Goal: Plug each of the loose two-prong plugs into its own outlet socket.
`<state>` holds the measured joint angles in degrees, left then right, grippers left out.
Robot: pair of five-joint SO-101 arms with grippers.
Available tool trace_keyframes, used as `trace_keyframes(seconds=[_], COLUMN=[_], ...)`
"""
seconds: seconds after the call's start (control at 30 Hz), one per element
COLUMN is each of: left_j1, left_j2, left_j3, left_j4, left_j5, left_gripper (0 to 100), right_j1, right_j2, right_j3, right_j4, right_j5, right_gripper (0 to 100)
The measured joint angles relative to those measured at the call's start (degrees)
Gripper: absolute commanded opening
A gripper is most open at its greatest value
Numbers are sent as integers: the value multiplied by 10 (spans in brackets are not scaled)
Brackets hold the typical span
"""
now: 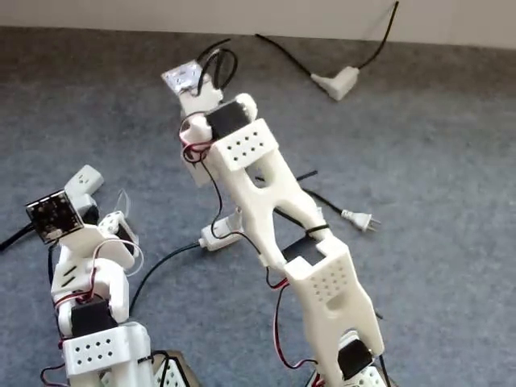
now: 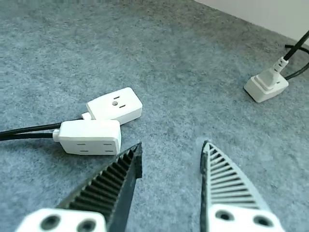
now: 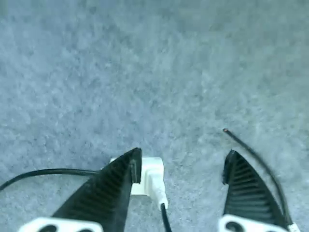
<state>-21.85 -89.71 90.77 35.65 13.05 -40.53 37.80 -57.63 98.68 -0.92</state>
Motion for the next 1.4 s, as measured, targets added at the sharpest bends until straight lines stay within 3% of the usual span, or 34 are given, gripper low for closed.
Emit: trace_keyframes(seconds=[0.27,0.43,0.57,0.67,1.03,1.27,1.4], left_j1=[36,92,135,158,261,353,386], left_j2=[4,76,202,330,842,1021,1105], left_j3=[-9,-106,-246,-386,-920,-977,-989], left_j4=[22,113,186,265,603,644,640], left_j5=[-65,-86,-128,-180,-445,-549,-563], left_gripper=[214,214,214,214,214,210,210], right_j1=[78,153,202,237,343,406,432], right_j2=[-166,-302,-409,-480,-607,-612,-612], right_j3=[15,156,286,363,569,605,606], right_j4=[1,2,2,2,2,2,2], right_j5=[0,0,1,42,137,183,206], right_gripper=[259,259,259,259,259,259,259])
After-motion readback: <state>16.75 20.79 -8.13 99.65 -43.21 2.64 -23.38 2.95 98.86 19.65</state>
